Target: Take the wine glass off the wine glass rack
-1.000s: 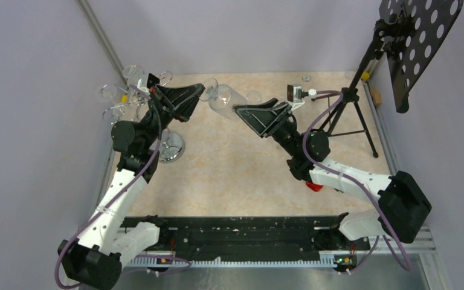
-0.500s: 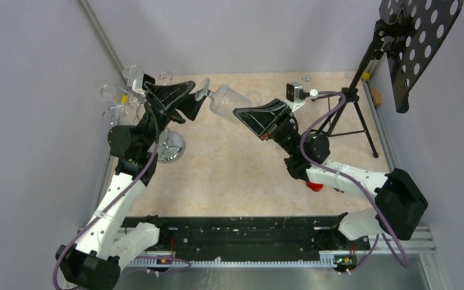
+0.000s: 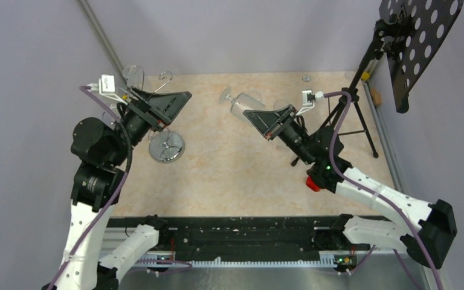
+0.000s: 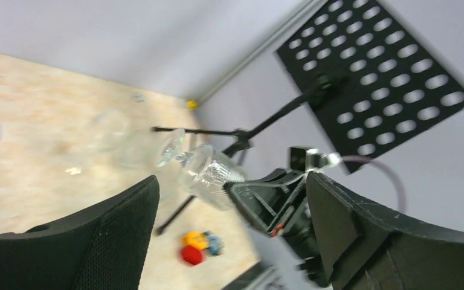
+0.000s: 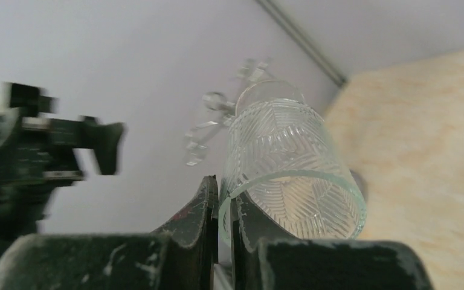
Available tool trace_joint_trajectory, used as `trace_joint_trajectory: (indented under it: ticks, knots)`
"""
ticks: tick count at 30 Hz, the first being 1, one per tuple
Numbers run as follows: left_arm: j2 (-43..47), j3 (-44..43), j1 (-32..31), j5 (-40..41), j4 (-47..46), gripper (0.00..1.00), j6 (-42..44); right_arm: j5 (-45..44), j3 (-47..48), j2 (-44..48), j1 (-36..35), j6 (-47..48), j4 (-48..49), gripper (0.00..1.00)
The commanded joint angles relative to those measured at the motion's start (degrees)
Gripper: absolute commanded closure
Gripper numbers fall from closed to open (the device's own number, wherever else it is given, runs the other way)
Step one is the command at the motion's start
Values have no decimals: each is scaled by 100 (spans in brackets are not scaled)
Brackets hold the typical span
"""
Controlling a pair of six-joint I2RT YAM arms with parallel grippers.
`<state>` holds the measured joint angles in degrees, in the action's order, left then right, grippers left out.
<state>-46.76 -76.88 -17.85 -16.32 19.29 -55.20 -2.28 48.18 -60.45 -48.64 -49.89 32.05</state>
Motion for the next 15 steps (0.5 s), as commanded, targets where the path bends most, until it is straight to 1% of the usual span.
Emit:
trace_joint_trajectory:
  ticks: [1, 3, 6, 11, 15]
  knots:
    - [-275, -540, -17, 632, 1914, 6, 2303, -1062, 700, 249, -28, 1141, -2969, 100]
    - [-437, -725, -17, 685, 2145, 7, 2694, -1222, 1051, 129, -23, 1545, -3846, 100]
    - [-514, -833, -17, 938, 2333, 7, 3019, -1352, 1664, -242, -23, 2180, -4840, 100]
    - [-509, -814, -17, 1314, 2343, 7, 3226, -1291, 2681, -1215, -15, 3149, -5954, 100]
    - [-500, -803, -16, 1514, 2325, 7, 3299, -1132, 3371, -2197, 13, 3393, -6516, 100]
